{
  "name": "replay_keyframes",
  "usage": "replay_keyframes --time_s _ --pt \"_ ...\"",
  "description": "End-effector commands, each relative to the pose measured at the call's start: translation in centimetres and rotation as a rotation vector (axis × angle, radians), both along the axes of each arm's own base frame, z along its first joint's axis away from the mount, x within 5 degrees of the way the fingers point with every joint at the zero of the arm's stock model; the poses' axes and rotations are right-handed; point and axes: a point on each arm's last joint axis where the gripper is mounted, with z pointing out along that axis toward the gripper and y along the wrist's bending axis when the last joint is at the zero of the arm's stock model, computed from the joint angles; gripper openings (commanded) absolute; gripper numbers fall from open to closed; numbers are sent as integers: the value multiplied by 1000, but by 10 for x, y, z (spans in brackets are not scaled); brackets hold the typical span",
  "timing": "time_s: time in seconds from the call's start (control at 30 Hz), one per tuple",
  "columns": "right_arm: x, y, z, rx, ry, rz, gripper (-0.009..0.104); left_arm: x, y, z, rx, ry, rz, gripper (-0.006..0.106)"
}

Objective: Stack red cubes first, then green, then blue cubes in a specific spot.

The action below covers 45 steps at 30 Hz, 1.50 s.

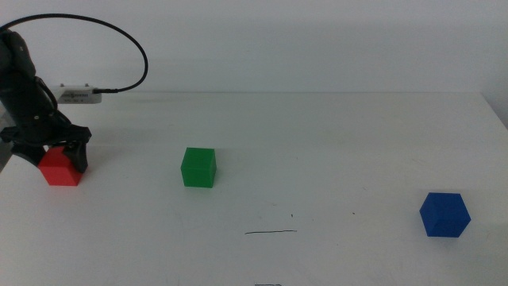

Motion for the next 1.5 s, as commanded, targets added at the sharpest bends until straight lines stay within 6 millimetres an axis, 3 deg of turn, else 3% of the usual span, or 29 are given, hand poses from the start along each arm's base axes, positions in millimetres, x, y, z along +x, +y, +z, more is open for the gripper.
replay_keyframes --time_s 0.0,0.1,0.2,0.4,0.53,0.8,1.0,1.23,1.47 --pt "-1 0 12 -27 -103 -5 90 -8 -5 36 -15 2 11 65" --pt "-1 0 12 -27 -103 -5 90 -8 -5 38 -19 3 55 41" --pt "-1 0 12 -27 -103 -5 90 -11 -7 53 -31 -31 72 22" --pt "-1 0 12 -27 -103 -5 90 -27 -26 97 28 -101 126 0" --pt "-1 0 12 -27 -103 -5 90 -49 -46 108 -5 -88 156 -1" --pt "-1 0 12 -27 -103 -5 90 -98 -117 127 -47 -54 195 -1" --pt "-1 0 12 -27 -103 -5 90 -106 -180 128 -56 -34 255 -1" --pt "-1 0 12 -27 -103 -5 90 -101 -261 124 -69 -55 157 -1" --pt "-1 0 12 -27 -103 -5 90 -96 -320 104 -79 -39 100 -1"
